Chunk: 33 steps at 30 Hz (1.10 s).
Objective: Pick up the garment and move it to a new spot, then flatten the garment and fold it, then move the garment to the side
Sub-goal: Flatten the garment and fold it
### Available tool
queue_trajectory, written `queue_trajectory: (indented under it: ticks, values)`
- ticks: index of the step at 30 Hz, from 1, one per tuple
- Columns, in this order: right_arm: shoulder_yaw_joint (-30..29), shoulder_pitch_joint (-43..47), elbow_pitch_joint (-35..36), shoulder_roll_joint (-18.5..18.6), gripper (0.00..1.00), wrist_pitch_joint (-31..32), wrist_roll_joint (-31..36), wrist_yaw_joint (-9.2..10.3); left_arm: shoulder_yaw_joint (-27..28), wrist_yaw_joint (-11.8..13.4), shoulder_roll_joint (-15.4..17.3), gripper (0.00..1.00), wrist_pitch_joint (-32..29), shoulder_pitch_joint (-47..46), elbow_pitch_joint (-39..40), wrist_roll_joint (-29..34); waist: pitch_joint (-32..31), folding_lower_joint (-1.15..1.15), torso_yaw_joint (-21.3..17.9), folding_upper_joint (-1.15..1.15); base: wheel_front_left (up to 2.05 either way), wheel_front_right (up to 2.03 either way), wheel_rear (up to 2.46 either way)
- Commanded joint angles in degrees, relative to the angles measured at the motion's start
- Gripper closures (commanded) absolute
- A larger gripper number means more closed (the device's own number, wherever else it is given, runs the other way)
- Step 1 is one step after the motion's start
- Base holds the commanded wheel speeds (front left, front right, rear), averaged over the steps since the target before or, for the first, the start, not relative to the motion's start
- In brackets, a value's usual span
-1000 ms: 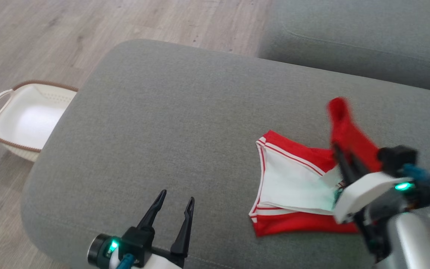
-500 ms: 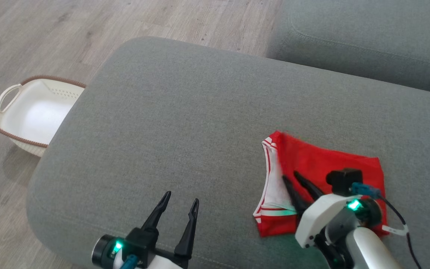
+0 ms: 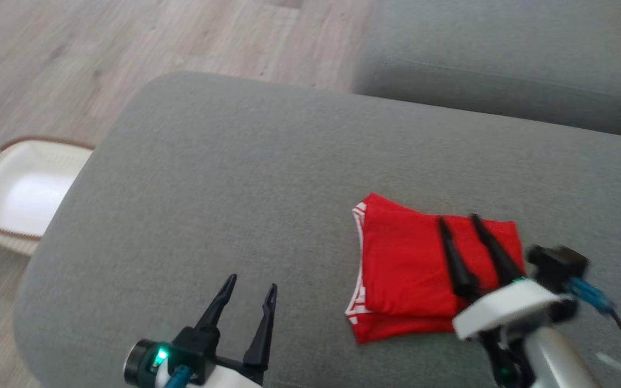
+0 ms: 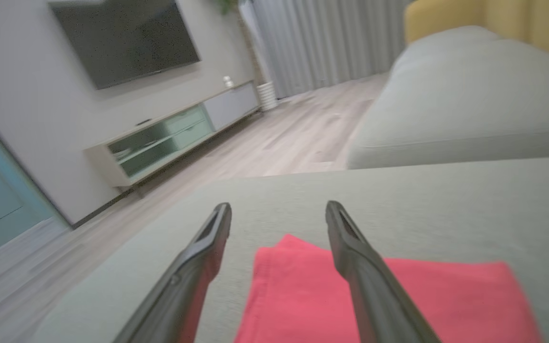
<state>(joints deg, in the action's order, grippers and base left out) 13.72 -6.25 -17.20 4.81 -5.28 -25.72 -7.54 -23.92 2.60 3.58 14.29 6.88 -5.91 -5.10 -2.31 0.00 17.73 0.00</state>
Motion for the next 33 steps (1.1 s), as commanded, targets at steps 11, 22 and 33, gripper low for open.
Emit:
queue_trajectory:
  ticks: [11,22,33]
  values:
    - [-6.71,7.28,2.80,4.96,0.00,-9.63,5.56,0.05,4.80,1.16,-0.70,0.00,0.71,-0.49,1.90,-0.11,-3.41,0.00,-7.01,0.00,0.00,0.00,0.00]
    - [-10.08,15.68,13.91,2.74,0.00,-9.71,5.50,0.05,6.75,1.73,-0.70,0.00,0.71,2.46,2.90,-1.23,-6.88,0.00,-9.47,0.00,0.00,0.00,0.00]
    - [-10.44,18.66,13.61,1.52,0.00,-9.71,9.31,0.05,8.20,1.70,-0.70,0.00,0.71,3.36,3.15,-0.18,-7.69,0.00,-9.63,0.00,0.00,0.00,0.00]
